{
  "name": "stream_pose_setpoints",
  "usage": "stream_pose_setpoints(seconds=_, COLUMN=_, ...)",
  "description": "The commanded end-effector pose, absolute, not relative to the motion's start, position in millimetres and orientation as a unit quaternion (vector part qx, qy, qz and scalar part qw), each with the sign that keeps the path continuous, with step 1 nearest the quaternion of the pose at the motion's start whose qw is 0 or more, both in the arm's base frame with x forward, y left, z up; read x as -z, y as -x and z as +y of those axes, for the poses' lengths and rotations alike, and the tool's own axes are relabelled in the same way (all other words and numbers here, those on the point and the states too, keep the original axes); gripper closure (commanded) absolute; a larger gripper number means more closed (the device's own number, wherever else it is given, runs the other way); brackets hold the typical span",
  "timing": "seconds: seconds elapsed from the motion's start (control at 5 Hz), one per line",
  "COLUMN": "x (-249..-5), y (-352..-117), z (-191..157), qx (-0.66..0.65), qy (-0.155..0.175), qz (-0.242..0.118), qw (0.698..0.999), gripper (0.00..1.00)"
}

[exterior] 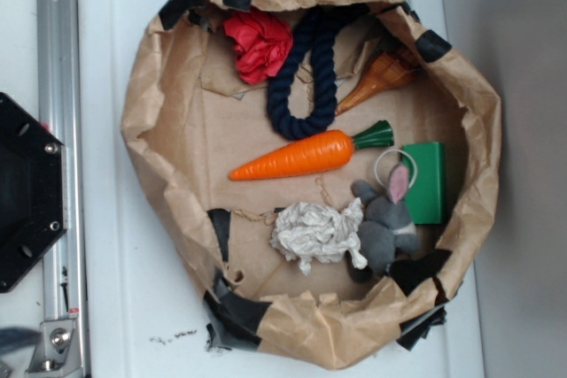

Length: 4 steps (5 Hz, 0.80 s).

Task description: Grab the red paper.

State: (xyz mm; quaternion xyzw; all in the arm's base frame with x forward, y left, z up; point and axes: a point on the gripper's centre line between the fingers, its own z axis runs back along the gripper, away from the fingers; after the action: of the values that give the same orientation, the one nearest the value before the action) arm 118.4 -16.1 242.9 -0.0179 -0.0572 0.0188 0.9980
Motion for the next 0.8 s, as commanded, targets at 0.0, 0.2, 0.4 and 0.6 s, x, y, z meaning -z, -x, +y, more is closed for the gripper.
stream_pose_setpoints(seconds=0.0, x=-243, y=-118, z=-16, qx=-0.019, qy=0.018, qz=-0.057, qw=0.998, gripper=0.0)
stream_pose_setpoints(seconds=0.2, x=-240, y=-157, z=-1, qx=0.029, qy=-0.019, qz=0.03, qw=0.999, gripper=0.0)
stream_pose_setpoints(seconds=0.4, x=-231, y=-185, z=0, qx=0.061, qy=-0.026, qz=0.012, qw=0.998, gripper=0.0)
stream_pose_setpoints(seconds=0.6, x=-189, y=-213, z=4, qx=0.164, qy=0.032, qz=0.031, qw=0.985, gripper=0.0)
